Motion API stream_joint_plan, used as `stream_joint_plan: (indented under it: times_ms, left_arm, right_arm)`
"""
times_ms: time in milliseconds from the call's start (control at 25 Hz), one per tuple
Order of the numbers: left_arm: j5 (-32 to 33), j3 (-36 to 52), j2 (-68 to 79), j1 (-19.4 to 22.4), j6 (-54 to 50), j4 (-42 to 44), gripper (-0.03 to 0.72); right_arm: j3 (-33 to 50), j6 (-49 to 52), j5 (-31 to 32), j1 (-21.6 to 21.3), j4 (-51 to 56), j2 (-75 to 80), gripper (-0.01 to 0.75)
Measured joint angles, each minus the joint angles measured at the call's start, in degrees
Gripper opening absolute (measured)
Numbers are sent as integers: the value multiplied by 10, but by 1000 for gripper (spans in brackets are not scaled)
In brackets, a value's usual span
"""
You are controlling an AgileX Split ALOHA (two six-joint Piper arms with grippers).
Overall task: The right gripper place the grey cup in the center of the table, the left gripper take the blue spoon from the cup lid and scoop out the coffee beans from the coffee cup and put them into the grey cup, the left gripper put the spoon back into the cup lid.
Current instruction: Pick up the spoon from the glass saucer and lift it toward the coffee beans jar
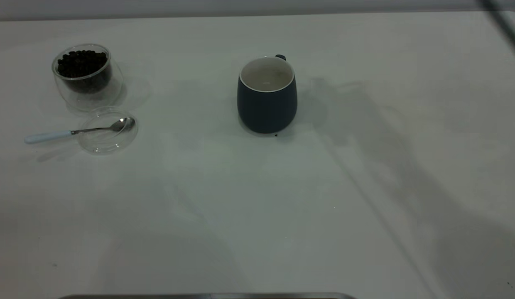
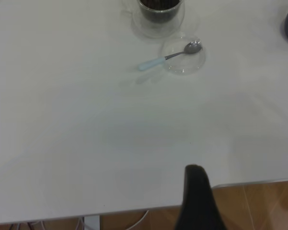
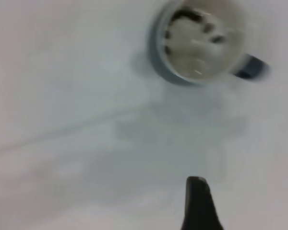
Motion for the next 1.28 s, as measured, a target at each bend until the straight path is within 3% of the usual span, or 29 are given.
stream_joint_plan:
  times_ms: [400,560,800,1280]
  left_arm:
    - [0,0,0,0,0,0,582]
    - [0,0,0,0,0,0,582]
    - [0,0,0,0,0,0,582]
    - [0,0,0,0,0,0,582]
  right_arm:
    - [8,444,13,-4,-111,-221,459]
    - [83,473,13,-4,-103,-334,459]
    - [291,476,13,-4,-71,-514,459]
    - [601,476,13,-4,-68,-810,459]
